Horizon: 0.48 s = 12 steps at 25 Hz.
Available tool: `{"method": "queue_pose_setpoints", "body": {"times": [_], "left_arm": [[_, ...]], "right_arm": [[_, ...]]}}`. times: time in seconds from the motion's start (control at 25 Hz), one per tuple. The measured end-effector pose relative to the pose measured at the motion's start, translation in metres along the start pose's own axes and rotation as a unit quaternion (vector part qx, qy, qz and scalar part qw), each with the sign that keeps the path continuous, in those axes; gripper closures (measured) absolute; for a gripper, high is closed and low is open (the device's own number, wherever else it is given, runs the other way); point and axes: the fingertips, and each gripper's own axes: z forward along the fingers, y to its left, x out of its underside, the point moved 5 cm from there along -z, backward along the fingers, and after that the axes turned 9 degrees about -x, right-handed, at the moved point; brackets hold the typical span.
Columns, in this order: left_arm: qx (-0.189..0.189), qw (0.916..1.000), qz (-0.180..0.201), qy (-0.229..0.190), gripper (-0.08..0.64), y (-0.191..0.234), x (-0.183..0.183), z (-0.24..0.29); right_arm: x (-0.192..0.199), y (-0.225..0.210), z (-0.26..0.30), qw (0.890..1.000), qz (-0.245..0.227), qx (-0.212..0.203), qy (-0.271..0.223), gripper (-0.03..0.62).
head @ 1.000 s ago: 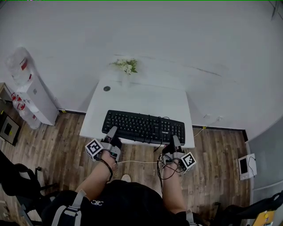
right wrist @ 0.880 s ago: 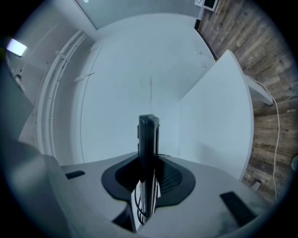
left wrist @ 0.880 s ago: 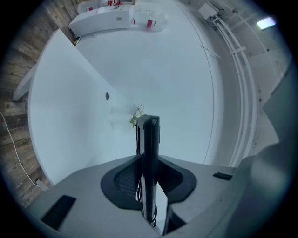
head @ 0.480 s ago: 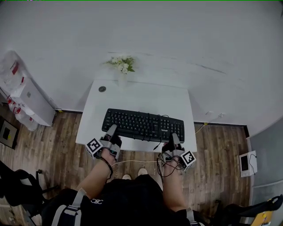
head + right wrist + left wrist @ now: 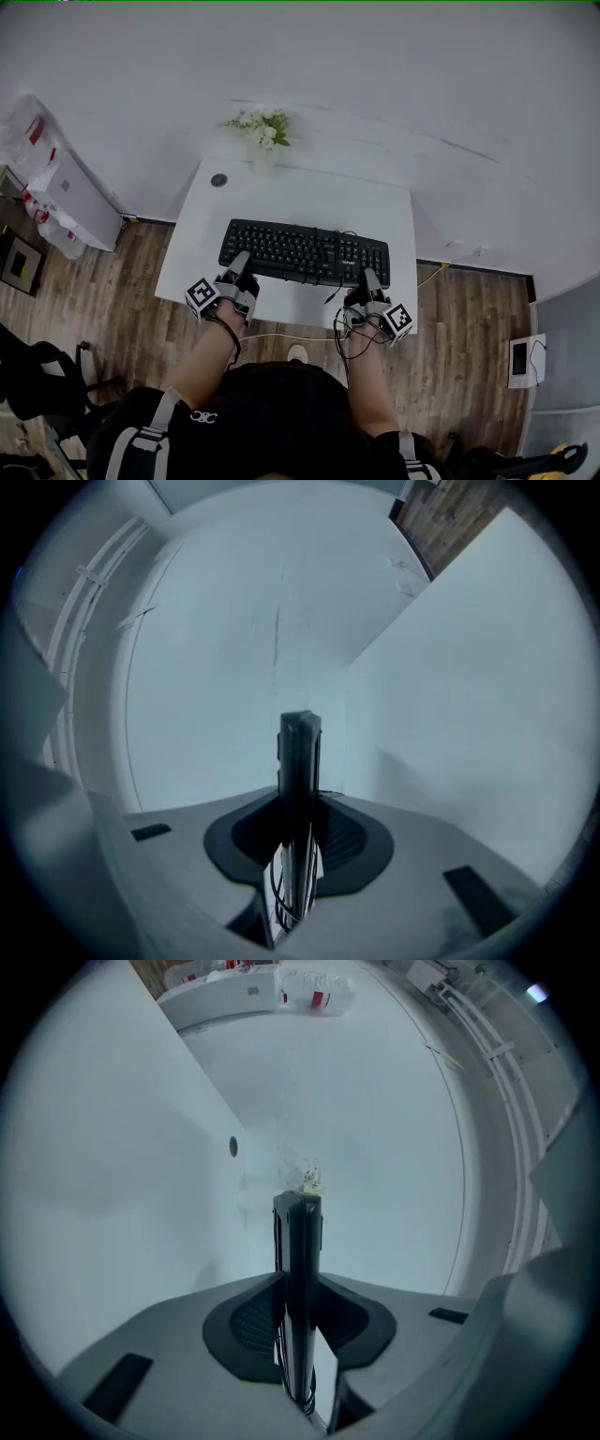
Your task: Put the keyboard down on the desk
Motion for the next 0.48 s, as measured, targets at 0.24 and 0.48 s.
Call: {"method": "queue_pose_setpoints", "body": {"times": [0.24, 0.48], "left_arm": [[-0.022, 0.9997, -0.005, -0.004, 0.480, 0.021, 0.001, 0.028], [-0.045, 0.9989, -0.016, 0.003, 0.479, 0.045, 0.005, 0.056]], "right_arm": [[-0.020, -0.033, 0.015, 1.000, 0.011, 0.027, 0.011, 0.520], [-0.035, -0.060, 0.026, 0.998, 0.024, 0.055, 0.013, 0.520]]}}
